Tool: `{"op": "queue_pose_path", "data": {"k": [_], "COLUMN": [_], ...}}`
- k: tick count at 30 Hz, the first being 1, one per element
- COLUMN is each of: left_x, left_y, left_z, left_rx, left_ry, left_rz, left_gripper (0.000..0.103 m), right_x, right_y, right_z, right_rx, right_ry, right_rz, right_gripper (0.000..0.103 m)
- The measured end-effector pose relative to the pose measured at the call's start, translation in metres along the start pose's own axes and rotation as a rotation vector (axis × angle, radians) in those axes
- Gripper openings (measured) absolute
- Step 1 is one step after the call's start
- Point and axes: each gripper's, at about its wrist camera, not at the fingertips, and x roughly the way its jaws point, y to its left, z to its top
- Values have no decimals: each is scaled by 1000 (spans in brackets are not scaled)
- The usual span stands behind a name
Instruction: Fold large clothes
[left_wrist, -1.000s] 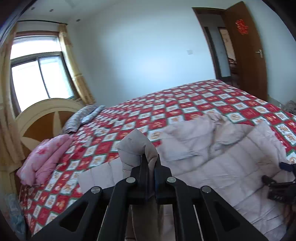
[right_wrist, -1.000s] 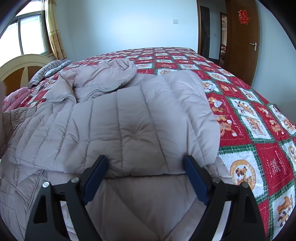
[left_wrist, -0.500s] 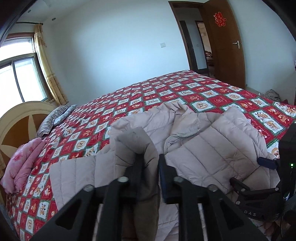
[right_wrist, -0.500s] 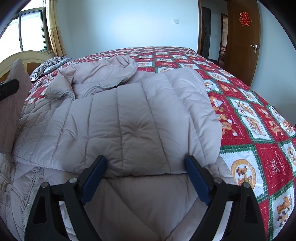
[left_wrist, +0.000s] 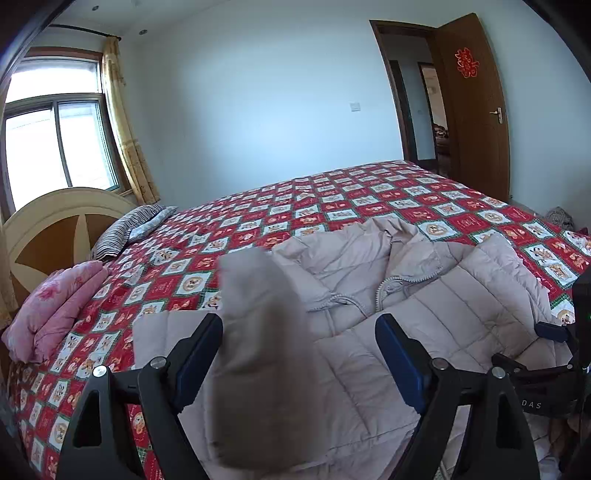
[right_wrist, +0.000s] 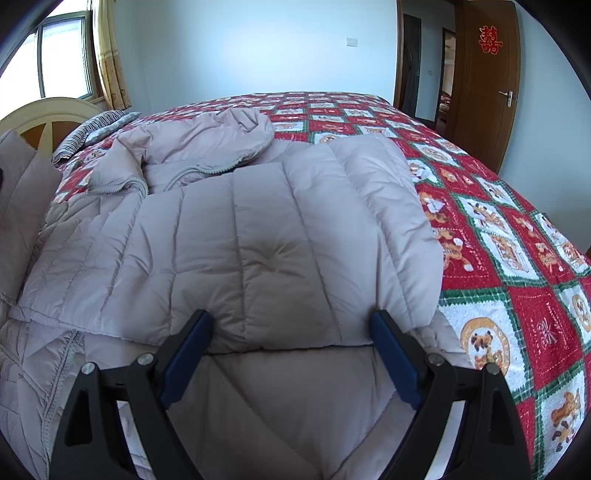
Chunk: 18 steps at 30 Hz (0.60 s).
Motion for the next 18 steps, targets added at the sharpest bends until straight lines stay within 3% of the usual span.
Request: {"op": "queue_pose_path", "data": {"k": [13,18], "left_x": [31,30], "left_y": [25,40], "left_z": [-33,-37], "left_rx": [5,-27], "left_ry": [101,109], "left_rz": [57,35], "left_gripper": [87,87], "right_x": [0,-2], "right_y": [0,5], "right_z": [0,1], "right_rx": [2,-17], "right_ry": [11,16], "right_rz": [8,-4], "right_gripper": [91,91]}}
